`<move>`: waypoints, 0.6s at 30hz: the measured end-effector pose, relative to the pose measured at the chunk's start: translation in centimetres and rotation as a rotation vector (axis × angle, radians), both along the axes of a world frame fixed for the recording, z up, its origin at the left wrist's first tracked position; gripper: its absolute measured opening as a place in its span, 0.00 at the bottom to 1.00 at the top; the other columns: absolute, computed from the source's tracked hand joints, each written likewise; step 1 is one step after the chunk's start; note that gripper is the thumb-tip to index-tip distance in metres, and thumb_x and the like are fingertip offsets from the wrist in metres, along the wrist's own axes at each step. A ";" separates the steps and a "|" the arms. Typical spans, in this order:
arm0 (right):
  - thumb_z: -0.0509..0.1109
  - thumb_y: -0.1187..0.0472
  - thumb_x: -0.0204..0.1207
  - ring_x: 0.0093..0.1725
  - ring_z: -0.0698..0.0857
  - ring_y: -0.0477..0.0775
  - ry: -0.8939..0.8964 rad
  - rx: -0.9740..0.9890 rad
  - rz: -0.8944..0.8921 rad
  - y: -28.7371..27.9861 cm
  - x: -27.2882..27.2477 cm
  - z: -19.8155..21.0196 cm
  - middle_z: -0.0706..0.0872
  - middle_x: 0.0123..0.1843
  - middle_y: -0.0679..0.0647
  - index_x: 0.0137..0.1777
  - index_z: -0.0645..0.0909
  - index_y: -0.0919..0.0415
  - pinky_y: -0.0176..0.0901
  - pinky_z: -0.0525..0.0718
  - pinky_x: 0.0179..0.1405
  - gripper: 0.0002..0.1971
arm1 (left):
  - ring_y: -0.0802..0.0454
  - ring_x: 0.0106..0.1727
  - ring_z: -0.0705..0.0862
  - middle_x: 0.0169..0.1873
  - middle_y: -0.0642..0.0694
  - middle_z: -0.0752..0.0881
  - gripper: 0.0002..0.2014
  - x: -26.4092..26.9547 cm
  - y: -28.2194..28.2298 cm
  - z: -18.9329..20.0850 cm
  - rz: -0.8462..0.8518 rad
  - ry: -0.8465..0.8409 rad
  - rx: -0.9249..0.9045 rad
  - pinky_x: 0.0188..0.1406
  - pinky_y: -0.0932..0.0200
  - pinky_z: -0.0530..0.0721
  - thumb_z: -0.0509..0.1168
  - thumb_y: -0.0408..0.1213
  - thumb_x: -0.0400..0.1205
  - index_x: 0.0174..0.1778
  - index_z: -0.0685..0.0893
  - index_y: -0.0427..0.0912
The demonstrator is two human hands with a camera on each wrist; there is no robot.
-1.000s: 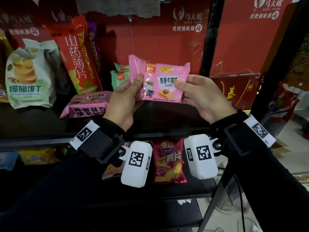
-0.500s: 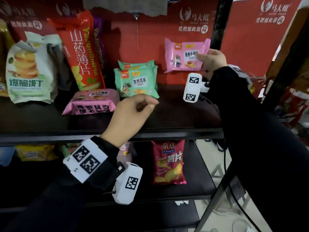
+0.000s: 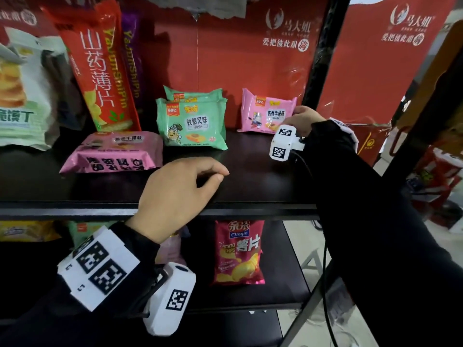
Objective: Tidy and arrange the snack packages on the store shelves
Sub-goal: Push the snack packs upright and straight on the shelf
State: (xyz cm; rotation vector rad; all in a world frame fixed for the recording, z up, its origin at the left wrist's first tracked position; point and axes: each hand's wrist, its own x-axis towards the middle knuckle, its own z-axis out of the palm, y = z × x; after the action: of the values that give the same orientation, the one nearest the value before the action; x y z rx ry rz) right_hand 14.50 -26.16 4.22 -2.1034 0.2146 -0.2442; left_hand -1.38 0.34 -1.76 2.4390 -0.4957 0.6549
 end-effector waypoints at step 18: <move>0.75 0.65 0.72 0.13 0.73 0.41 -0.104 0.102 -0.172 0.0 0.9 0.4 0.77 0.19 0.52 0.28 0.71 0.60 0.29 0.64 0.07 0.16 | 0.68 0.40 0.78 0.39 0.69 0.85 0.07 -0.2 -0.4 -0.2 0.074 -0.042 0.008 0.35 0.76 0.67 0.64 0.51 0.80 0.48 0.86 0.68</move>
State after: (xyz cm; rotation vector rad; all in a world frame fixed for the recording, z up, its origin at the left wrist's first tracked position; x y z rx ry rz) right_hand 15.36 -26.12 4.59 -1.9674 0.3387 -0.4355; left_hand -1.58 -0.02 -2.00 2.4654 -0.4273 0.7382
